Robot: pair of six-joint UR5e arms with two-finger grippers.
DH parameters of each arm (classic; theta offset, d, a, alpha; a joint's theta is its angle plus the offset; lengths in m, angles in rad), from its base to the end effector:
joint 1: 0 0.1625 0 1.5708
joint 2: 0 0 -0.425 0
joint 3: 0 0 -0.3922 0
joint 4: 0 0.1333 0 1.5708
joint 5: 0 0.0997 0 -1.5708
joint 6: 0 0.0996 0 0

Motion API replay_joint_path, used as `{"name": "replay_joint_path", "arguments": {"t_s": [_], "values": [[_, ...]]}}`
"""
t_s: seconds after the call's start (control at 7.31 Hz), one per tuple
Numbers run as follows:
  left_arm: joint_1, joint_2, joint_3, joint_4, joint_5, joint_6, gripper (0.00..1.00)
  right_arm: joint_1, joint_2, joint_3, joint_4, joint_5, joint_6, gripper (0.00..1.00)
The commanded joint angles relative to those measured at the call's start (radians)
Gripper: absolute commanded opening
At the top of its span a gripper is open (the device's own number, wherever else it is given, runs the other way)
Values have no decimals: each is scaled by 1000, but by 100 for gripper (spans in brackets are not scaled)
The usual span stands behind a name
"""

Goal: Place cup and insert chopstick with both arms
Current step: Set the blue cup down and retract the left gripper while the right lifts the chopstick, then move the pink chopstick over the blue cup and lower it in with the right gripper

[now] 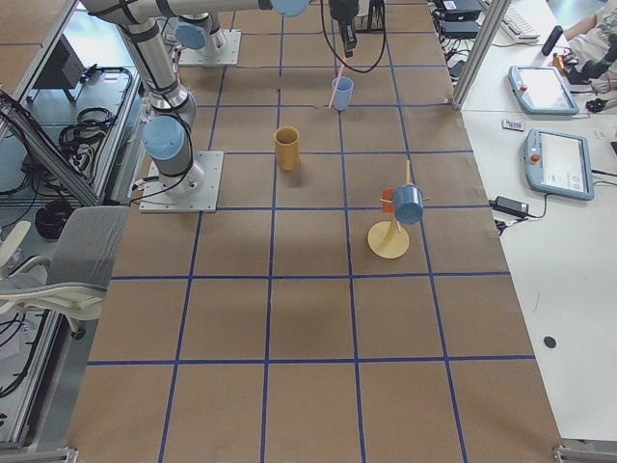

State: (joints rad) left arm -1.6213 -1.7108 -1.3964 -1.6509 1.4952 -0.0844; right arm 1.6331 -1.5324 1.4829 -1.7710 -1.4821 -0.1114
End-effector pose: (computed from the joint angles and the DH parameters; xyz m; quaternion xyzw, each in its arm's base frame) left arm -0.1682 -0.5385 0.4931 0.0178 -0.9989 -0.0253 0.0362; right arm 0.1748 -0.5193 0.5351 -0.0915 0.9870 -0.1254 0.0409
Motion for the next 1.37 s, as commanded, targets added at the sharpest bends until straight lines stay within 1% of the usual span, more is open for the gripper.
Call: {"name": "replay_joint_path", "arguments": {"t_s": [0.0,0.14,0.27,0.41,0.55,0.68,0.82,0.96,1.09,1.23], "values": [[43,86,-27,-58,85,57,100,152,121,-79,-128,-7,125,1],[41,94,-64,6,83,45,100,209,164,-114,-177,-15,212,2],[43,105,-99,85,80,43,100,264,175,-112,-189,-48,223,2],[41,120,-122,109,85,20,100,310,184,-104,-189,-94,267,2],[44,137,-136,115,80,5,100,321,190,-90,-191,-95,274,2],[44,146,-144,115,83,5,100,321,195,-60,-227,-96,273,2],[44,148,-148,117,83,3,100,321,195,-5,-258,-98,266,2],[44,146,-148,117,82,3,100,318,195,57,-322,-102,265,2],[44,148,-148,117,82,3,100,318,196,86,-362,-102,265,2],[44,146,-148,117,82,5,100,318,208,91,-364,-110,263,2]]}}
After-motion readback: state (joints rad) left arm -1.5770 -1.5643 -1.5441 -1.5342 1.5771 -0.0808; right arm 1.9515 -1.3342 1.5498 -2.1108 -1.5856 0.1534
